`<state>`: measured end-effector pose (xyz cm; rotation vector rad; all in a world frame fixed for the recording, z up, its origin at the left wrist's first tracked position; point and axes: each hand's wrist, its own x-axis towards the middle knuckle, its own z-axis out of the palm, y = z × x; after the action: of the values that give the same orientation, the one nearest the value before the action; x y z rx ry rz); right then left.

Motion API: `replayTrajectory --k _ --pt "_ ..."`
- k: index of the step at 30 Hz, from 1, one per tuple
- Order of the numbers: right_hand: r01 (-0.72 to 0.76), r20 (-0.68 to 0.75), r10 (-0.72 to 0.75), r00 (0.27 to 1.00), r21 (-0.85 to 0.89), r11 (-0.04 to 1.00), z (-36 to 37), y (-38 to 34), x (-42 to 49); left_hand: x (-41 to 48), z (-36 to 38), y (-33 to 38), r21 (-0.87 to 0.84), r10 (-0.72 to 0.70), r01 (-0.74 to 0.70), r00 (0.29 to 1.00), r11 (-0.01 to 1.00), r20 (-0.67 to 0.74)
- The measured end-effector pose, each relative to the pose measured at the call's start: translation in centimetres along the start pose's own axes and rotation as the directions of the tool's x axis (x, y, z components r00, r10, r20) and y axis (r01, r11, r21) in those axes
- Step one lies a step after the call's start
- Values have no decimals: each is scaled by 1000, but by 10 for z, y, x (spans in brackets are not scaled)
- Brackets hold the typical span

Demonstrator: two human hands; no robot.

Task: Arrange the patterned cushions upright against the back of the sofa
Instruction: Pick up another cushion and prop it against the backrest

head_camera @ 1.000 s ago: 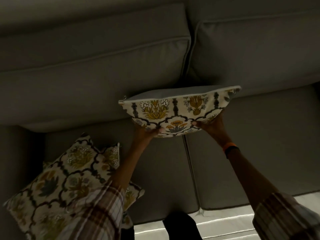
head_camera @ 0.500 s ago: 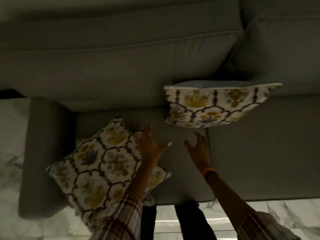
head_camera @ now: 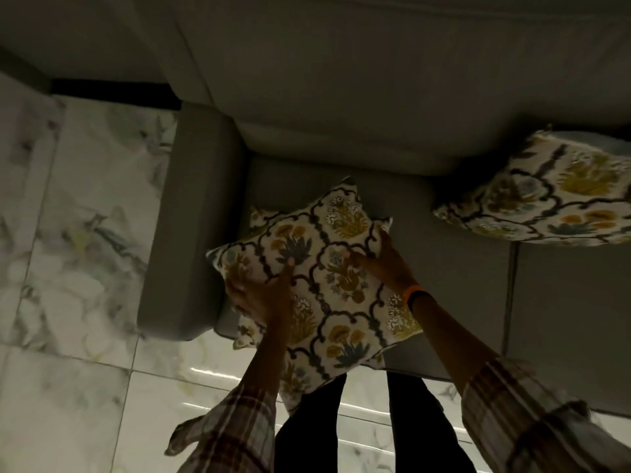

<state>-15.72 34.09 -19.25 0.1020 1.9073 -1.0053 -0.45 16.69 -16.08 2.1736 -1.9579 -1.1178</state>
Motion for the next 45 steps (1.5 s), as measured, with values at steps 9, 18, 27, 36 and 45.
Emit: replayTrajectory --k 9,18,27,36,45 --pt "114 344 -119 931 36 993 -33 -8 1 13 -15 -9 -291 -200 268 949 918 244" --pt "301 -121 -283 952 175 938 -173 87 -127 -174 37 30 -432 347 -293 936 853 52" --pt "374 -486 -131 864 445 813 -411 241 -176 -396 224 50 -395 587 -448 712 802 385" --pt "377 -612 90 786 589 715 -689 363 -164 -580 445 119 -369 707 -668 340 646 620" --pt "592 -771 103 628 559 581 -871 402 -132 -690 587 194 -488 822 -727 185 484 539"
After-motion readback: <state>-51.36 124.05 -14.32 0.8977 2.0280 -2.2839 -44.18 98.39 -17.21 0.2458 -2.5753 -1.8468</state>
